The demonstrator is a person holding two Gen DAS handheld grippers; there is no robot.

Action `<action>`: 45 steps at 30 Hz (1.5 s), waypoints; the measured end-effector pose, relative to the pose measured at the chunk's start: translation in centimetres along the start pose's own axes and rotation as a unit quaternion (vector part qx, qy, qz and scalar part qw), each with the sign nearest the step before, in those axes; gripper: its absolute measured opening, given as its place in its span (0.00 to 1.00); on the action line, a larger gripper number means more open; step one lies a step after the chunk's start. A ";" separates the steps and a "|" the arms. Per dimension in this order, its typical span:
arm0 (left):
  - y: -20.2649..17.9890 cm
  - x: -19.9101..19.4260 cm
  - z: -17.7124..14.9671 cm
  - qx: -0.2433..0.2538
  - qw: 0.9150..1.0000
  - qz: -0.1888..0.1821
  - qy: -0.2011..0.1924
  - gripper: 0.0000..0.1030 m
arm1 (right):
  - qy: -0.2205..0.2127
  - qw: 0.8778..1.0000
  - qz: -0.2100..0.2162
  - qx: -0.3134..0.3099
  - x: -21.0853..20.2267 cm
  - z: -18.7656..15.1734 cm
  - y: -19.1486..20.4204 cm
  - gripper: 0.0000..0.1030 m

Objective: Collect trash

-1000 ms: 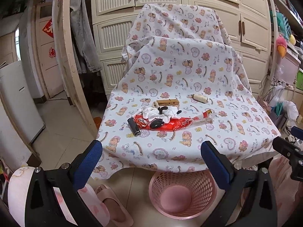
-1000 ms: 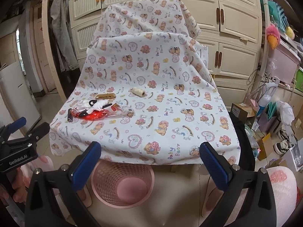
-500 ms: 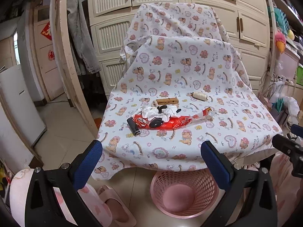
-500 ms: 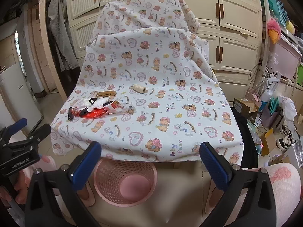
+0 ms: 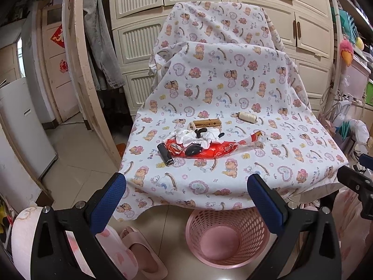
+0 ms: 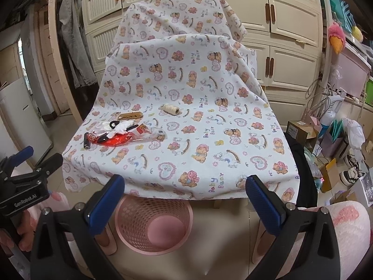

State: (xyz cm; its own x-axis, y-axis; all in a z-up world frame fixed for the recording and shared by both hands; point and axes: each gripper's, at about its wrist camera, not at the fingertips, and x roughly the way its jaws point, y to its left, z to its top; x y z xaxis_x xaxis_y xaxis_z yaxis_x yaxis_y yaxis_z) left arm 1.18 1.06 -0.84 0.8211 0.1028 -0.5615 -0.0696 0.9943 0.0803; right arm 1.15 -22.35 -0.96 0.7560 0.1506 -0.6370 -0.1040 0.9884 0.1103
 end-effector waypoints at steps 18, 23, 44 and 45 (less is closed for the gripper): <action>-0.3 -0.2 -0.1 0.008 1.000 0.006 -0.004 0.99 | 0.006 1.000 -0.009 -0.011 0.3 -0.1 0.4 1.00; -0.3 -0.2 -0.1 0.008 1.000 0.007 -0.004 0.99 | 0.009 1.000 -0.009 -0.012 0.4 -0.2 0.4 1.00; 0.0 0.2 -0.1 0.001 1.000 0.004 0.009 0.99 | 0.015 1.000 -0.012 -0.009 0.7 -0.4 0.5 1.00; -0.1 0.2 -0.1 0.002 1.000 0.005 0.008 0.99 | 0.015 1.000 -0.012 -0.009 0.7 -0.4 0.5 1.00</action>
State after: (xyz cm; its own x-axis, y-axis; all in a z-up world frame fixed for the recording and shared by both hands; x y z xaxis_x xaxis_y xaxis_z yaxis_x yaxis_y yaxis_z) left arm 1.27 1.03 -1.05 0.8109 0.1132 -0.5741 -0.0752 0.9931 0.0896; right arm 1.38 -21.72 -1.70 0.7393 0.1271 -0.6613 -0.0982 0.9919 0.0808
